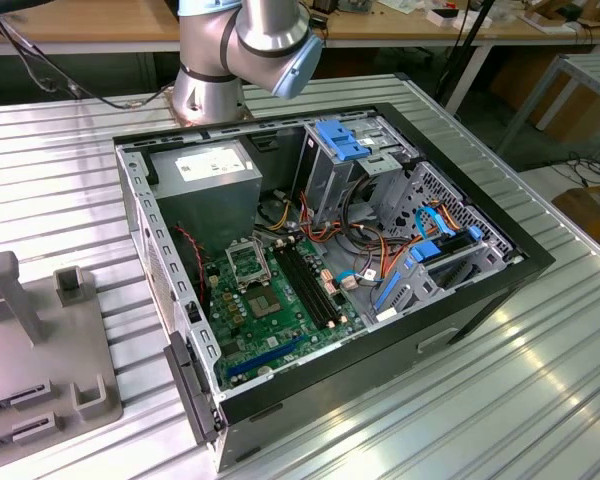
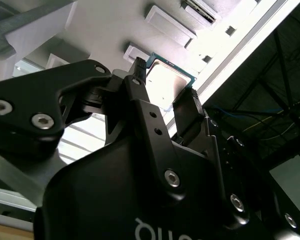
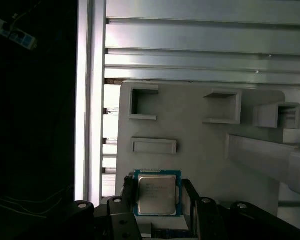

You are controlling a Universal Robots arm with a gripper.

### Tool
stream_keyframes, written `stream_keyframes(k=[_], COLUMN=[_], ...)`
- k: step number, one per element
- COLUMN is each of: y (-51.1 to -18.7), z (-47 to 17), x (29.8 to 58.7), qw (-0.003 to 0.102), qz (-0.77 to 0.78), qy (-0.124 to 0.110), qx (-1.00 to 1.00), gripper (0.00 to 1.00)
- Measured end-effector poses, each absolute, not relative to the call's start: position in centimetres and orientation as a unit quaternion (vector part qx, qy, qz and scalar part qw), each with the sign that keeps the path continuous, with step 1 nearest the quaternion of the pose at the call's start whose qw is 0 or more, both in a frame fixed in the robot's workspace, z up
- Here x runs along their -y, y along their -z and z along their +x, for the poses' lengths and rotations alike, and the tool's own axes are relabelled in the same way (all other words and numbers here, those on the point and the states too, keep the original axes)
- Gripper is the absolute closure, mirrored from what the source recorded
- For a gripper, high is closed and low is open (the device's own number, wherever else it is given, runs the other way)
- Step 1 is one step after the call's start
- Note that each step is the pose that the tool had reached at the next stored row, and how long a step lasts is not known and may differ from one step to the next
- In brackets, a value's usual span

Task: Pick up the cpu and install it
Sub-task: 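Pick up the cpu and move it towards the insertion slot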

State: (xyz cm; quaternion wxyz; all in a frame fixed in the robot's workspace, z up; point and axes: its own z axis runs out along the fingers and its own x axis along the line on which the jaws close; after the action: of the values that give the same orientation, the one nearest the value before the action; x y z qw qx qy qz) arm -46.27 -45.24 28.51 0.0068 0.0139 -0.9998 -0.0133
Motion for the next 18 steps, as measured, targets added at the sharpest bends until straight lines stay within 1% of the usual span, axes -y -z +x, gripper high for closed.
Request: stream_keyframes(k=[18], y=[-29.15], z=[-46.27], x=[45.24], qw=[0.007], qz=[0.014], qy=[0.013], qx=[1.000], gripper=[0.53])
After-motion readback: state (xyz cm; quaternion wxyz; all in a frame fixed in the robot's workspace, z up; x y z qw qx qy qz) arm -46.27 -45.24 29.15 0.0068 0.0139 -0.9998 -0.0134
